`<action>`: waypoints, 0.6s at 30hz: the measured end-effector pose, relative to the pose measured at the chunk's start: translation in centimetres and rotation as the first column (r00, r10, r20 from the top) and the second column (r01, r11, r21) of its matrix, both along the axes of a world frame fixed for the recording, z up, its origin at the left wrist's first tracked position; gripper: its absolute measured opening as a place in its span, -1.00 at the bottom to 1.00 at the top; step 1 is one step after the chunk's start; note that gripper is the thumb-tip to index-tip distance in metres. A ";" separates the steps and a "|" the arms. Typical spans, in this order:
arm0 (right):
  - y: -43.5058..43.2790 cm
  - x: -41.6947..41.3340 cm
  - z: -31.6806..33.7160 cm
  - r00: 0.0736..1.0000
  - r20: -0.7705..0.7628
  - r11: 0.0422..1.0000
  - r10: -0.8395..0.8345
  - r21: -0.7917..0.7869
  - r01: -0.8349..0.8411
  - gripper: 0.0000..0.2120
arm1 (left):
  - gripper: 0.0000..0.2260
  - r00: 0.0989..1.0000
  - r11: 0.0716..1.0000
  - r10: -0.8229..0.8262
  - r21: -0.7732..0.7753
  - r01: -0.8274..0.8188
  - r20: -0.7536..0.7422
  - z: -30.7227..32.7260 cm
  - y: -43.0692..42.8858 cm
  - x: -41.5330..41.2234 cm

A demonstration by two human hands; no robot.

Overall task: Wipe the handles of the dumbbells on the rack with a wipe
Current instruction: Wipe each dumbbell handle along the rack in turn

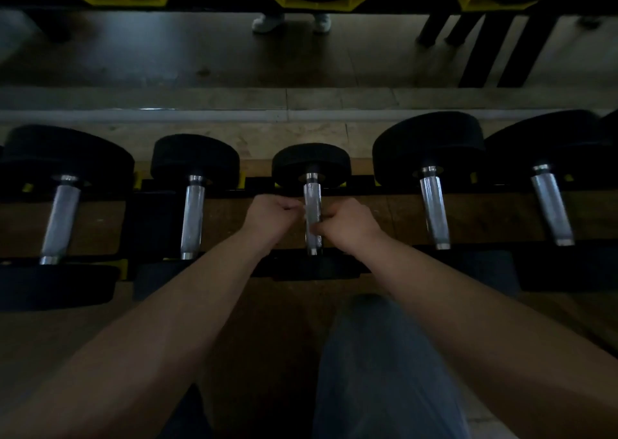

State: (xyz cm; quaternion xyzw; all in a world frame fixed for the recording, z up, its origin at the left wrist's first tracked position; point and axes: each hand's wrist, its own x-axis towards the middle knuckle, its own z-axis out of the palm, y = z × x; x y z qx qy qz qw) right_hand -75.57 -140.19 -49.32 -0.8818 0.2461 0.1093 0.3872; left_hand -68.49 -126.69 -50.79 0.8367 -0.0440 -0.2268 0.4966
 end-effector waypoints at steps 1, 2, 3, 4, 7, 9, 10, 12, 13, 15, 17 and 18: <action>0.2 -0.3 0.1 1.000 0.008 1.000 -0.014 0.025 0.014 -0.67 | -0.93 0.998 0.997 -0.065 0.034 0.065 -0.001 -0.3 0.8 -0.5; 0.4 -0.6 0.2 0.999 0.014 0.998 -0.032 0.049 0.032 -0.65 | -0.94 0.993 0.991 -0.119 0.064 0.119 0.004 -0.7 1.5 -0.8; 0.6 -1.0 0.3 0.998 0.025 0.996 -0.054 0.070 0.052 -0.64 | -0.93 0.987 0.984 -0.160 0.079 0.157 0.024 -0.9 2.0 -1.1; 0.9 -1.2 0.3 0.996 0.038 0.993 -0.078 0.088 0.075 -0.63 | -0.94 0.982 0.981 -0.181 0.080 0.176 0.058 -1.1 2.1 -1.1; 1.8 -1.6 0.2 0.988 0.069 0.986 -0.139 0.101 0.132 -0.69 | -0.94 0.973 0.989 -0.147 -0.003 0.150 0.181 -0.5 1.2 -0.2; 2.3 -1.7 0.1 0.984 0.067 0.983 -0.162 0.095 0.156 -0.73 | -0.90 0.965 0.992 -0.106 -0.041 0.119 0.239 0.5 0.1 0.8; 2.5 -1.7 0.0 0.980 0.071 0.979 -0.185 0.094 0.178 -0.73 | -0.88 0.957 0.992 -0.110 -0.027 0.122 0.267 0.8 -0.2 1.1; 2.8 -1.9 0.1 0.963 0.100 0.966 -0.251 0.096 0.242 -0.69 | -0.86 0.943 0.986 -0.164 0.014 0.167 0.291 0.8 -0.1 1.2; 3.0 -2.0 0.2 0.950 0.120 0.956 -0.287 0.093 0.277 -0.68 | -0.86 0.931 0.974 -0.222 0.030 0.223 0.290 0.6 0.4 0.9; 3.3 -2.2 0.4 0.924 0.154 0.937 -0.349 0.081 0.340 -0.65 | -0.90 0.874 0.913 -0.408 0.085 0.400 0.265 -0.1 1.6 0.0; 3.6 -2.3 0.6 0.909 0.177 0.926 -0.377 0.050 0.374 -0.64 | -0.94 0.815 0.834 -0.551 0.114 0.539 0.180 -0.6 2.7 -0.7; 3.8 -2.4 0.8 0.906 0.188 0.925 -0.378 0.027 0.380 -0.64 | -0.96 0.798 0.814 -0.580 0.123 0.567 0.164 -0.6 3.1 -0.7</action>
